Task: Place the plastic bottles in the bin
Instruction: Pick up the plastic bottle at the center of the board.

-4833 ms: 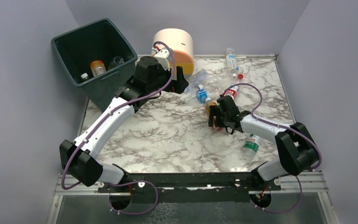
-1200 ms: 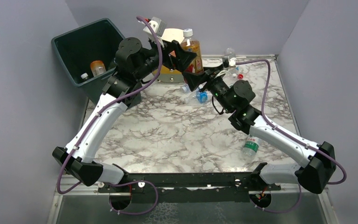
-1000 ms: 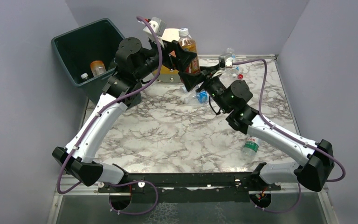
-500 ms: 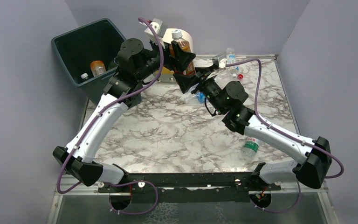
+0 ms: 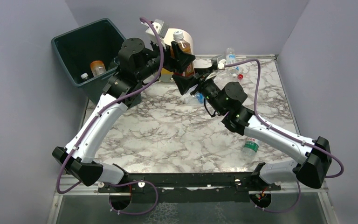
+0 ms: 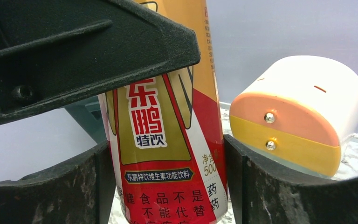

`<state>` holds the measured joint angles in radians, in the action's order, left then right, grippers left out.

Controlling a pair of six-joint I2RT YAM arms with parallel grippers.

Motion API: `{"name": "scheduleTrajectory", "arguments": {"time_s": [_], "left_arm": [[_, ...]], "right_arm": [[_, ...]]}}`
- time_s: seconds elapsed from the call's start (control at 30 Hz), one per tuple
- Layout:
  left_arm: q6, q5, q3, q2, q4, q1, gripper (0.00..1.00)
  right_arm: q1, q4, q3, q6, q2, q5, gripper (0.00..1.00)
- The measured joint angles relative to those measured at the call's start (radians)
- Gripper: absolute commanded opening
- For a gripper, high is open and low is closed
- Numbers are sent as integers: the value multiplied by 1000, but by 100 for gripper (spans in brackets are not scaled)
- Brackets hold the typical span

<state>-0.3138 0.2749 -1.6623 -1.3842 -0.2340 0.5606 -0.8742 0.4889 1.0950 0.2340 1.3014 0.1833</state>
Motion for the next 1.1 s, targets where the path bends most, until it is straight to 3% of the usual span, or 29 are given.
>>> {"name": "scheduleTrajectory", "arguments": {"time_s": [0.4,0.8,0.97,1.1], "left_arm": [[71,-86,-27,0,-54,3,51],[198,-202,-87,0,-105,-17,53],[228,-222,-99,-12,-94,-81,53],[212,-206,-100,-40,-63,-221,53]], "right_arm": [[-2,-19,-1,16,-5,12,100],[-2,-145,-106,103,-145,82,100],[-2,-249,-148,136,-209,127,100],[-2,-320,-160,148,-234,147,100]]}}
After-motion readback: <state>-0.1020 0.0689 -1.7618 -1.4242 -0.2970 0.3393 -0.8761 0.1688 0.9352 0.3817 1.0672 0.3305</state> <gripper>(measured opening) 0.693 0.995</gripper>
